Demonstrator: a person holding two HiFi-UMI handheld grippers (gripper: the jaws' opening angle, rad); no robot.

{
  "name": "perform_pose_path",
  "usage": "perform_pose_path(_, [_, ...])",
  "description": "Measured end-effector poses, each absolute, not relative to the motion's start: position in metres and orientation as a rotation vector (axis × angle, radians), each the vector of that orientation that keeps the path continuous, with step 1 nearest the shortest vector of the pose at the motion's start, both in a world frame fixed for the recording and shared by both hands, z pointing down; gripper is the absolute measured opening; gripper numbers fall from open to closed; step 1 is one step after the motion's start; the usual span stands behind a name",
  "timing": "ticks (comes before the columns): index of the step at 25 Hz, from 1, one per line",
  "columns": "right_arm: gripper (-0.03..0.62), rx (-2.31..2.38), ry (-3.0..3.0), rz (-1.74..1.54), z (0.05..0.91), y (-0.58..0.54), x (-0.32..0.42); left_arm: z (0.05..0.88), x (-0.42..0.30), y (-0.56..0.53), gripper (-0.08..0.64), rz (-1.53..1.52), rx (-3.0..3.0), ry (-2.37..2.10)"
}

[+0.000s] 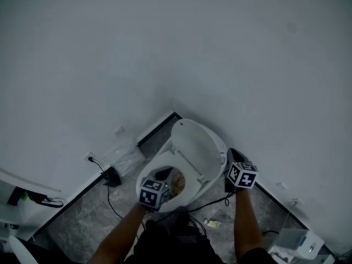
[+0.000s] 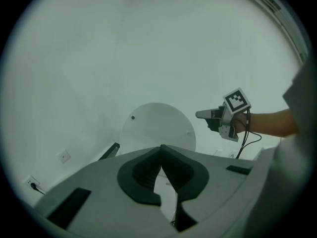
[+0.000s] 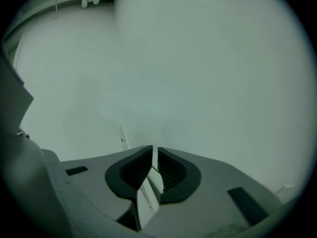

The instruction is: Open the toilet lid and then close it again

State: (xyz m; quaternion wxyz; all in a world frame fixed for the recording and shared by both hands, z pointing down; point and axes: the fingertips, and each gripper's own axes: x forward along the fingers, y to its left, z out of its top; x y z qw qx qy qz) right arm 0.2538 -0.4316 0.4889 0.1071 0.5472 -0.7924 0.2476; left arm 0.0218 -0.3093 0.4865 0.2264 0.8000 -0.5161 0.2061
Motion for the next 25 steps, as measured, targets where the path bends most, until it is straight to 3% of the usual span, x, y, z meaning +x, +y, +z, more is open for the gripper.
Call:
perform_pose_path(4, [0.154,1.516,-2.456,0.695,0.467,-0.446,0.228,0.485,0.016,-0.305,0.009,0.568,2.188,-1.448])
perform_pose_path(7, [0.165,1.411,-2.508,0.653,0.459,-0.454,0.205,0.487,0.008,-0.3,0.009,0.57,2.165,-1.474])
perform_pose_path(19, [0.154,1.146,-2.552,0.597,0.459,-0.455,0.144,0.511,-0.047,-0.273,0.009,0.599,2.026,-1.546])
perform_pose_path(25, [0.064,1.049,-2.554,0.661,0.456,-0.419,0.125,0.518,-0.058,-0.259,0.009,0.55,1.999,-1.555])
